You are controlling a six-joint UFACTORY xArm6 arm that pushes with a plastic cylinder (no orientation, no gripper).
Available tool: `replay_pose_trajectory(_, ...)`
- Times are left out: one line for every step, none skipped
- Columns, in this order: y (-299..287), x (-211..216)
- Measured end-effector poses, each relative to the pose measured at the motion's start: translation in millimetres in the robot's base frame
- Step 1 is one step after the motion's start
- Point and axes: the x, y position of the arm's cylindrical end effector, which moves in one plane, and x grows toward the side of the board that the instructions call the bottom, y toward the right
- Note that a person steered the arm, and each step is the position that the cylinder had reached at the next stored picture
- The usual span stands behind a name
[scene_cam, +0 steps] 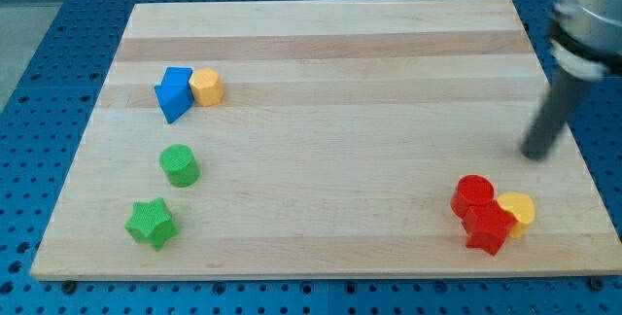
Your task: Separate the red blocks from the yellow heart
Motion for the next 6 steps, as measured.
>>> replay_pose_trajectory(10.3, 68.1)
replay_pose_trajectory(-25.8, 94.4)
replay_pose_trajectory(-71.1, 91.9)
replay_pose_trajectory(-90.8, 64.5)
replay_pose_trajectory(-92.5, 52.0)
replay_pose_trajectory(-85.7, 96.3)
